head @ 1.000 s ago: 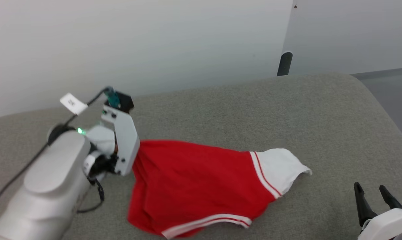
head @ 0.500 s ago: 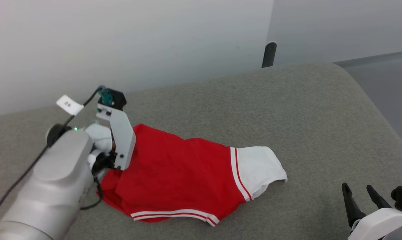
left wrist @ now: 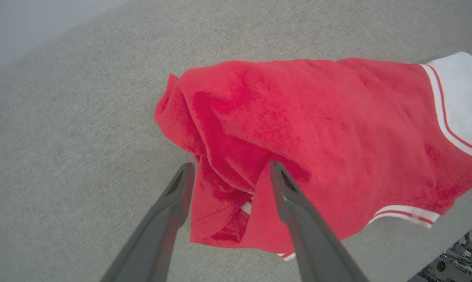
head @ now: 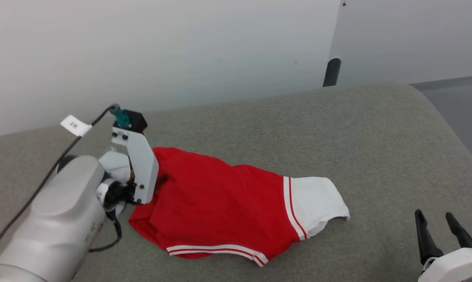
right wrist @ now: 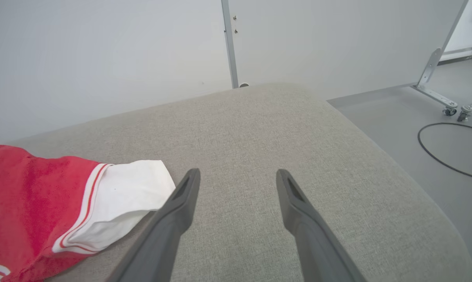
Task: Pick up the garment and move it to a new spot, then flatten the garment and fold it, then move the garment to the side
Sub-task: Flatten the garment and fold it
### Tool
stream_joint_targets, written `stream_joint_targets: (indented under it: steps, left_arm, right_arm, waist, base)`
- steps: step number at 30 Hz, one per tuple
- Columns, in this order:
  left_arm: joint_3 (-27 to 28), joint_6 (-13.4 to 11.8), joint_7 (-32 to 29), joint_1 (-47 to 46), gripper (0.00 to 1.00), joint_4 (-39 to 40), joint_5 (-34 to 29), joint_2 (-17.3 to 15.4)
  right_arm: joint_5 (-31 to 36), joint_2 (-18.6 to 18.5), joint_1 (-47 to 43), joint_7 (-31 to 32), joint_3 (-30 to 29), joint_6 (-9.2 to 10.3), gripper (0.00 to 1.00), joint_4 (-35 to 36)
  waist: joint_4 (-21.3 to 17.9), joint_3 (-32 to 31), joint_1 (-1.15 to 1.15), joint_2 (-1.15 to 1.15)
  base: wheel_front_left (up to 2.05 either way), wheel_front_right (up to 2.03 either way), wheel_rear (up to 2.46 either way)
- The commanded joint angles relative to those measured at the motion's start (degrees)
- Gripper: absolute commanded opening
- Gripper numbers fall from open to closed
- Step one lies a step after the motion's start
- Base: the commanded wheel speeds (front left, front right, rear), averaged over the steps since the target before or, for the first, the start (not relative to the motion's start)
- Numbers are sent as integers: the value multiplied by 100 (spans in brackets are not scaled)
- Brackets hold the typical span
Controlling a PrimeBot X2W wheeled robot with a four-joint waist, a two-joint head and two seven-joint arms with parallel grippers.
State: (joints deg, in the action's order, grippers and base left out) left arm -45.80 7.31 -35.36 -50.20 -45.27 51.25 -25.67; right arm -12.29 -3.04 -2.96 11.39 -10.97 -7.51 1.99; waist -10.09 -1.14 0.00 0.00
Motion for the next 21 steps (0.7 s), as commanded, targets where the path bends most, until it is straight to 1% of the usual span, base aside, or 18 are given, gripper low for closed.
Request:
stream_joint_targets:
  steps: [1, 5, 8, 16, 21]
  left_arm:
    - [-3, -28, -84, 106, 100, 33, 75, -3]
    - [-56, -175, -430, 230, 100, 277, 157, -34]
    - [-73, -317, -630, 362, 100, 392, 224, -54]
    - [-88, -550, -948, 571, 100, 601, 359, -129]
    - [-59, -693, -1134, 685, 100, 655, 482, -103]
  right_arm:
    - [66, 17, -63, -75, 3, 3, 100, 50]
    - [201, 18, -11, -304, 99, 3, 100, 205]
    - [322, 16, 64, -478, 182, 3, 100, 303]
    - [250, 20, 122, -538, 291, 3, 100, 336]
    - [181, 20, 141, -572, 292, 3, 100, 264]
  waist:
    - [64, -33, 0, 0]
    - [103, -20, 0, 0]
    - [62, 31, 0, 0]
    - [-144, 228, 0, 0]
    - [-247, 313, 0, 0]
  base:
    - [0, 0, 0]
    - [0, 0, 0]
    - [0, 0, 0]
    - [0, 0, 0]
    - [0, 0, 0]
